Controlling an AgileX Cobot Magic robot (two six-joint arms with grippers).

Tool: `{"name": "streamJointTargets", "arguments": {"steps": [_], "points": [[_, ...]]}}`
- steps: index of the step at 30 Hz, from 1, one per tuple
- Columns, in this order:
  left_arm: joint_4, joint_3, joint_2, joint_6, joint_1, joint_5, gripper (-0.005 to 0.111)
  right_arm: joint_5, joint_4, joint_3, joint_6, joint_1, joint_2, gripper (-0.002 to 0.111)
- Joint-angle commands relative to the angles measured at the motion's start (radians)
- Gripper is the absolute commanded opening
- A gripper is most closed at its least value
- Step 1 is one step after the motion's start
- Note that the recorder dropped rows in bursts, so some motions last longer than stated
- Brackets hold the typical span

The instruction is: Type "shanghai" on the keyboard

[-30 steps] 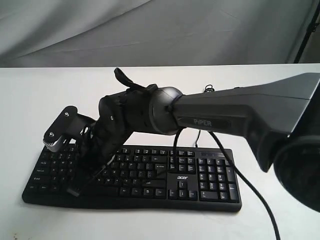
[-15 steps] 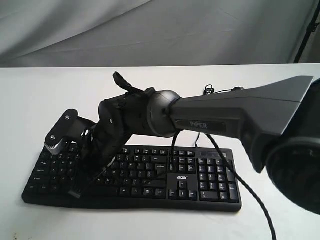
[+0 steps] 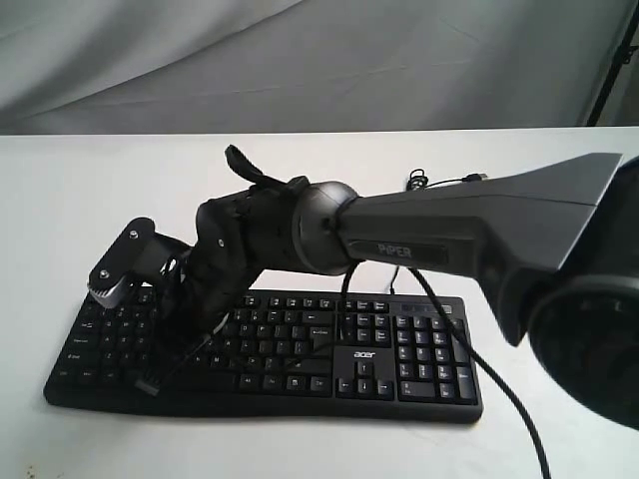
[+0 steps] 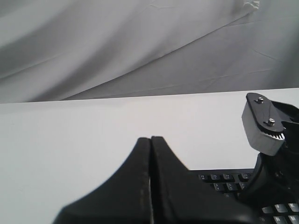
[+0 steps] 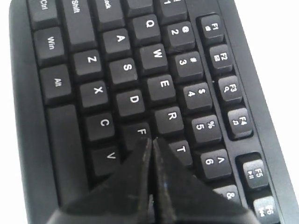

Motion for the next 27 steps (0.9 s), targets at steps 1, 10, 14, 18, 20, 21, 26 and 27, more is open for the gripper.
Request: {"name": "streamJointTargets", "arguments": {"steps": [1, 10, 14, 18, 20, 21, 26, 27], "points": [[0.0, 0.002, -0.002, -0.003, -0.006, -0.011, 0.0, 0.014, -0.026, -0.002, 0.005, 0.0, -0.042, 0.0], [0.0, 0.002, -0.002, -0.003, -0.006, -0.011, 0.0, 0.075, -0.106, -0.002, 0.088, -0.002, -0.056, 0.0], [0.0, 0.002, -0.002, -0.003, -0.006, -0.011, 0.0, 0.086, -0.102, -0.002, 0.092, -0.002, -0.056, 0.0], [0.0, 0.002, -0.002, -0.003, -0.006, -0.011, 0.0, 0.078, -0.102, 0.018, 0.092, -0.006, -0.056, 0.0], [0.0, 0.002, -0.002, -0.003, -0.006, -0.011, 0.0, 0.061, -0.096, 0.033, 0.092, -0.01, -0.056, 0.0], [0.0, 0.002, -0.002, -0.003, -0.006, -0.011, 0.0, 0.048, -0.095, 0.037, 0.09, -0.01, -0.056, 0.0], [0.0, 0.002, -0.002, -0.003, -0.006, -0.011, 0.0, 0.027, -0.086, 0.038, 0.078, -0.01, -0.056, 0.0], [0.0, 0.002, -0.002, -0.003, -0.006, -0.011, 0.0, 0.024, -0.086, 0.038, 0.078, -0.01, -0.056, 0.0]]}}
